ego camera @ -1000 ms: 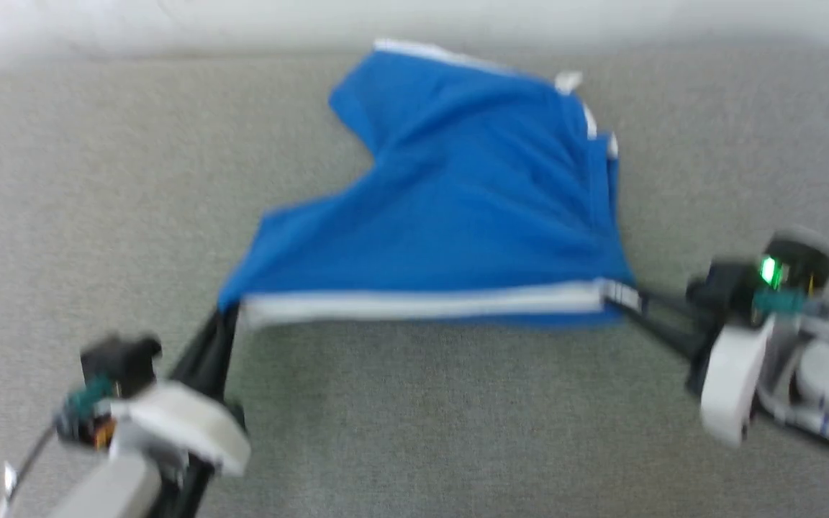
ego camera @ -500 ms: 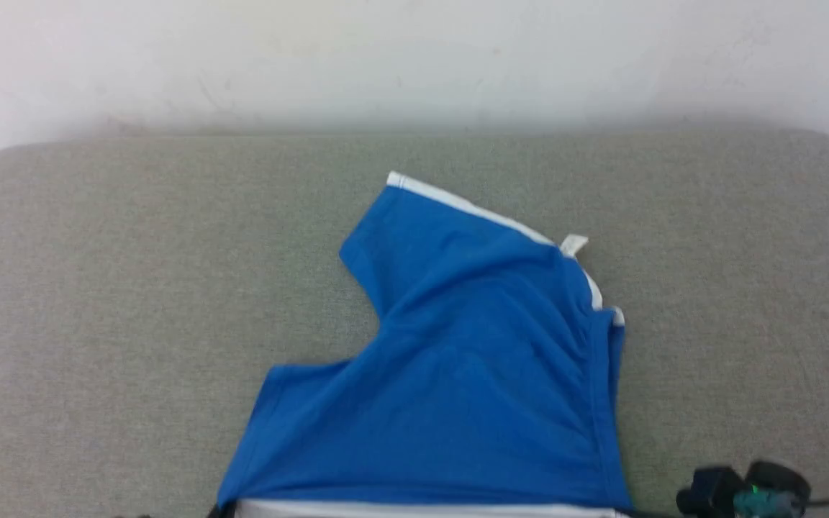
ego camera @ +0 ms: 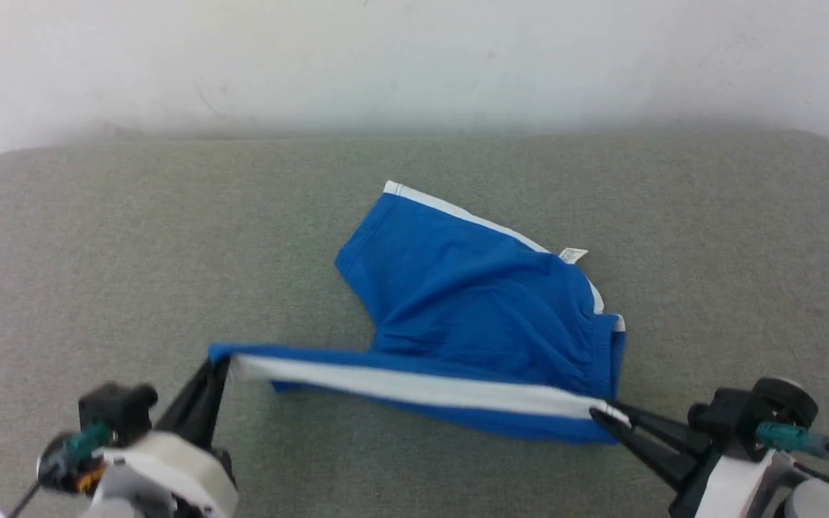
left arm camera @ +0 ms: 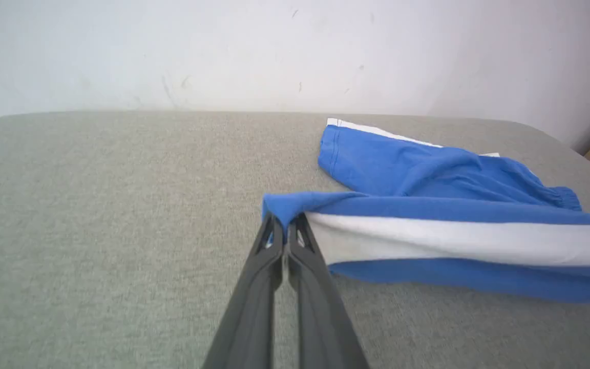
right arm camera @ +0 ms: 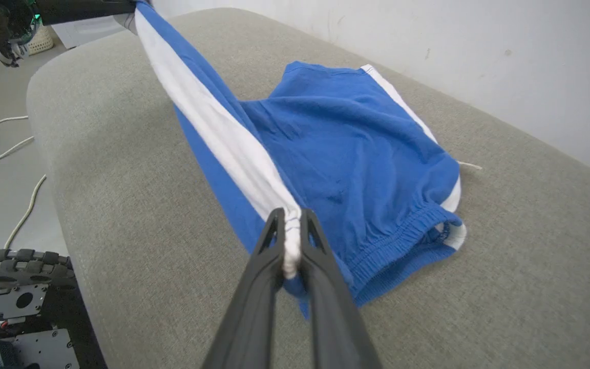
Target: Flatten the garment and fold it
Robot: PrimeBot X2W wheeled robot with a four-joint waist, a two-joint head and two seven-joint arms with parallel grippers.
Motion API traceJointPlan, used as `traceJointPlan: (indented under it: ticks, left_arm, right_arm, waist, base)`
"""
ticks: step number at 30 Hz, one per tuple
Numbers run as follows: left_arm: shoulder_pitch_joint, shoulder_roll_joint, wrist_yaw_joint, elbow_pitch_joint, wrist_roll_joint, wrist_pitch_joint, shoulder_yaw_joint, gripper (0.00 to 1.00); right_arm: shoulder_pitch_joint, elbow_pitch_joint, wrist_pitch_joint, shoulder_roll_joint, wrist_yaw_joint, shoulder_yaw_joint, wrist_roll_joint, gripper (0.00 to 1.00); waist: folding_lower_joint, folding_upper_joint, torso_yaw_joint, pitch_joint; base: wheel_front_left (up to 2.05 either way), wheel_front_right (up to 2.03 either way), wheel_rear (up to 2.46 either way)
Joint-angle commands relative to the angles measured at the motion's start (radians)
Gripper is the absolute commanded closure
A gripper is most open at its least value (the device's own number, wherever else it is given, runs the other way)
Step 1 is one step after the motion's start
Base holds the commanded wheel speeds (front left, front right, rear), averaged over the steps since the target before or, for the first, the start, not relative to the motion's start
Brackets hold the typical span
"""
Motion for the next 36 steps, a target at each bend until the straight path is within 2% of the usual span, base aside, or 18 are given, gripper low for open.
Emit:
traceJointPlan:
  ticks: [1,8,13,25,36]
  left_arm:
    - [-0.04,0.003,-0.01,0.013,0.013,0.004,0.002,1.0]
    - [-0.291,-0.035,-0.08,0.109,0.074,0.053,-0.026,1.0]
    - [-0.468,-0.078,-0.136,0.231,0.101,0.082,-0.044,1.0]
    - [-0.792,-0.158,-0.251,0.557,0.165,0.13,-0.098,1.0]
    - [-0.899,-0.214,-0.333,0.863,0.169,0.184,-0.166,1.0]
  right_arm:
    - [0.007,-0.005,-0.001,0.011,-0.002,-0.018,-0.011,1.0]
    - [-0.02,-0.017,0.016,0.064,-0.002,-0.13,-0.054,1.0]
    - [-0.071,-0.008,0.016,0.103,-0.002,-0.176,-0.068,1.0]
    - [-0.262,0.148,0.014,0.197,-0.002,-0.17,-0.095,1.0]
    - [-0.356,0.26,0.007,0.251,-0.002,-0.098,-0.106,1.0]
  waist:
    - [0.0,-0.0002,-0.021,0.024]
    - [0.0,-0.0002,-0.077,0.117]
    - [0.0,-0.0002,-0.121,0.208]
    - [0.0,-0.0002,-0.19,0.373]
    - [0.0,-0.0002,-0.216,0.431]
  base:
    - [0.0,0.0,0.0]
    - [0.0,0.0,0.0]
    - [0.0,0.0,0.0]
    - [0.0,0.0,0.0]
    - [0.0,0.0,0.0]
